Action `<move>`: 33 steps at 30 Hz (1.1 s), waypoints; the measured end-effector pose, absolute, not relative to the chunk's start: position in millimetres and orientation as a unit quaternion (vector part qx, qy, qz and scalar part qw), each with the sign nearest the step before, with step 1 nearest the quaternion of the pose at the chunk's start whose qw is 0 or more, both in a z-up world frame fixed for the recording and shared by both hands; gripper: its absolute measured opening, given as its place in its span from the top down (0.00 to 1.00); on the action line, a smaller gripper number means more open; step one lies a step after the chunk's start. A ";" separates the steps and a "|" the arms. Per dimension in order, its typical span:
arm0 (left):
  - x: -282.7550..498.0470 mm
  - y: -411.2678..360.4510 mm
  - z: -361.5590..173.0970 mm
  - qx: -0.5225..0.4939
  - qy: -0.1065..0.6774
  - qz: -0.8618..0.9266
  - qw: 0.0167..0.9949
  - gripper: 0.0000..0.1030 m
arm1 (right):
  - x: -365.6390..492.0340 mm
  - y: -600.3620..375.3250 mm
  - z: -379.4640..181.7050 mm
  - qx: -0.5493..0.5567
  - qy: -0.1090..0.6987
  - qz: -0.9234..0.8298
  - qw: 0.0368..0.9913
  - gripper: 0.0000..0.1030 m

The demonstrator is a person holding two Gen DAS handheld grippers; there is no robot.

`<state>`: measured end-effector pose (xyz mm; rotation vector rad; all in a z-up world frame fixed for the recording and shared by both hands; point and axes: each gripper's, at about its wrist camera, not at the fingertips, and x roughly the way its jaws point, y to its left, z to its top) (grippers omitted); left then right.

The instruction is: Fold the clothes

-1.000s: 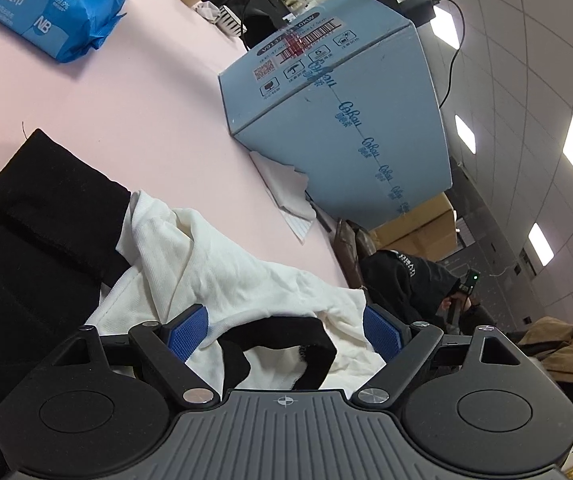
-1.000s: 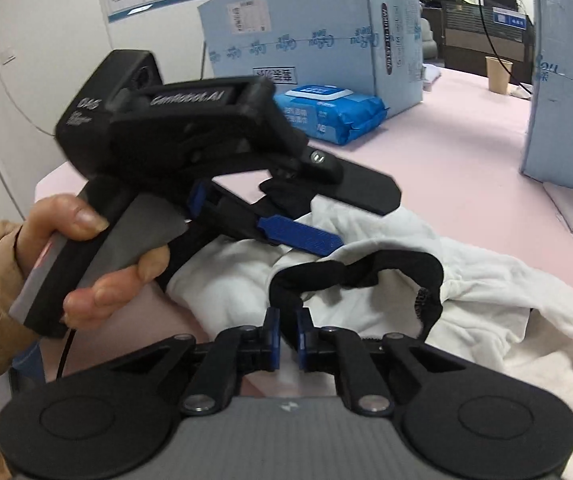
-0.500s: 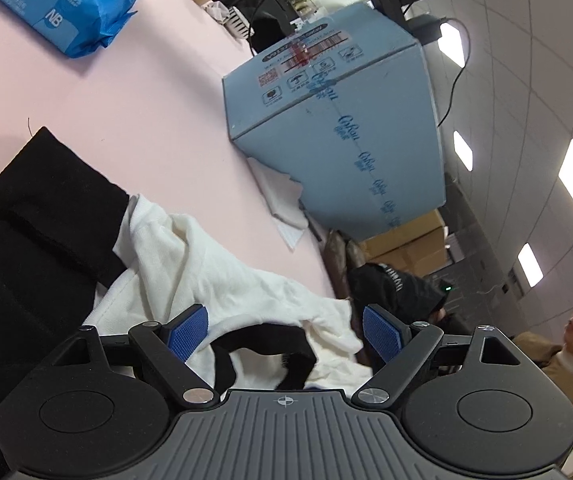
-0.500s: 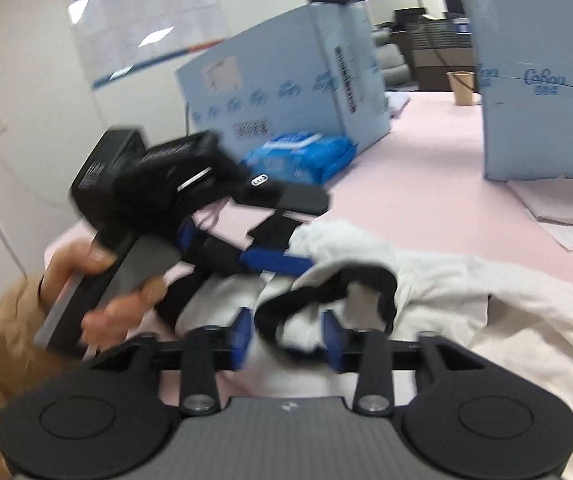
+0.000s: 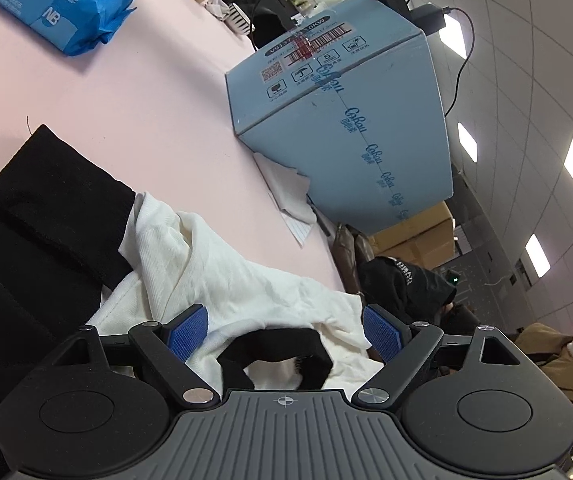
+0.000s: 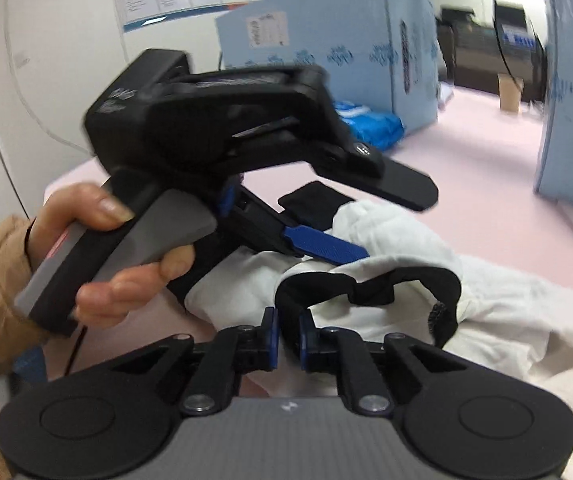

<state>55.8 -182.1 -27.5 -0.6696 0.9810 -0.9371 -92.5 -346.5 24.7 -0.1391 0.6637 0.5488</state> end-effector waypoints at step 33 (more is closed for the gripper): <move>47.5 -183.7 -12.1 -0.276 0.455 -0.414 0.739 0.15 | -74.8 -416.5 11.3 -0.039 0.374 0.081 0.923 0.71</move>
